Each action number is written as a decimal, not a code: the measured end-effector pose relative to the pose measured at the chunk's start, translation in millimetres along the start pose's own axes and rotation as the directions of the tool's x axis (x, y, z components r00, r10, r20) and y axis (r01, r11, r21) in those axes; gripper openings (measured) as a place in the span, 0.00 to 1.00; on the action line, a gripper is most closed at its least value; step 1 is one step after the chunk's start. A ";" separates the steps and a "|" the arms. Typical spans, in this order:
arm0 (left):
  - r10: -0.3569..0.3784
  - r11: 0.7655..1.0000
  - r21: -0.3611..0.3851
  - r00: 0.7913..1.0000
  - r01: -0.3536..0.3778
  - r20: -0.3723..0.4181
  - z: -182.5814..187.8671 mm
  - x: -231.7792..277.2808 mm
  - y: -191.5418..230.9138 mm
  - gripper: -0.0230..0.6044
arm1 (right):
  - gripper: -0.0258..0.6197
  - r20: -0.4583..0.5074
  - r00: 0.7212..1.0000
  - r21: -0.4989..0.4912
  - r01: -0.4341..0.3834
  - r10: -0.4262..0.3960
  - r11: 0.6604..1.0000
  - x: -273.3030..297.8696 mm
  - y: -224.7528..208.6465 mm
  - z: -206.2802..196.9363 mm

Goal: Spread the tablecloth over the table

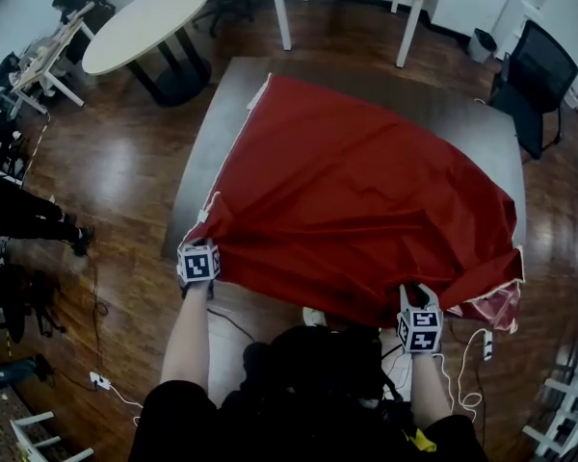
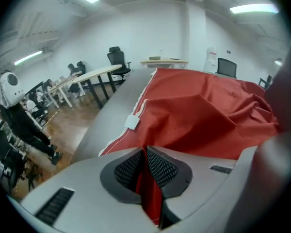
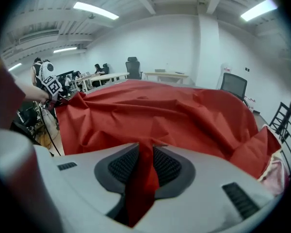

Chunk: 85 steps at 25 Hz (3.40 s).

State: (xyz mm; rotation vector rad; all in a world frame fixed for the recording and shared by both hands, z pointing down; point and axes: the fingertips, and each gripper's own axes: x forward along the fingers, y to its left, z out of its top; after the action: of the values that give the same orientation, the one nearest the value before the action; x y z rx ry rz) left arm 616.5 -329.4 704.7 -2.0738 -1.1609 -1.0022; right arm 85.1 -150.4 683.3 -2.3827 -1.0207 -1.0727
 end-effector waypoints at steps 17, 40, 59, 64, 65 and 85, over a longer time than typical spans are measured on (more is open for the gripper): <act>0.179 0.945 -0.281 0.984 -0.167 0.016 -46.8 -44.3 77.0 0.15 | 0.27 0.066 0.994 0.071 -0.094 0.089 0.993 -21.8 -17.8 15.2; -0.416 0.682 0.657 0.909 0.322 -0.013 -8.2 -35.9 -204.1 0.27 | 0.31 -0.143 0.988 -0.058 0.053 -0.061 0.997 30.9 -98.3 3.1; -0.275 0.874 0.399 0.959 0.278 -0.066 53.3 23.4 -202.3 0.17 | 0.16 -0.077 0.996 -0.022 0.039 -0.041 0.999 116.3 -143.9 76.4; -0.260 0.893 0.358 0.962 0.272 -0.081 77.3 41.5 -204.2 0.17 | 0.15 -0.019 1.000 -0.059 0.020 -0.022 0.998 140.6 -159.4 110.8; -0.250 0.895 0.360 0.965 0.263 -0.085 81.8 46.0 -203.7 0.17 | 0.14 -0.005 1.000 -0.067 0.019 -0.019 0.998 145.3 -161.6 116.1; -0.088 0.951 0.308 0.974 0.020 0.207 147.4 27.5 -166.6 0.22 | 0.24 0.203 0.973 -0.001 0.110 -0.108 0.994 81.9 -186.1 152.2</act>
State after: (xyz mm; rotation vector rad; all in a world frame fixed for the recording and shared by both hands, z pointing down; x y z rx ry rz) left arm 529.9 -127.3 661.2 -1.9443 -1.3929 -0.5813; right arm 65.1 100.1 646.2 -2.5112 -1.2296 -0.8858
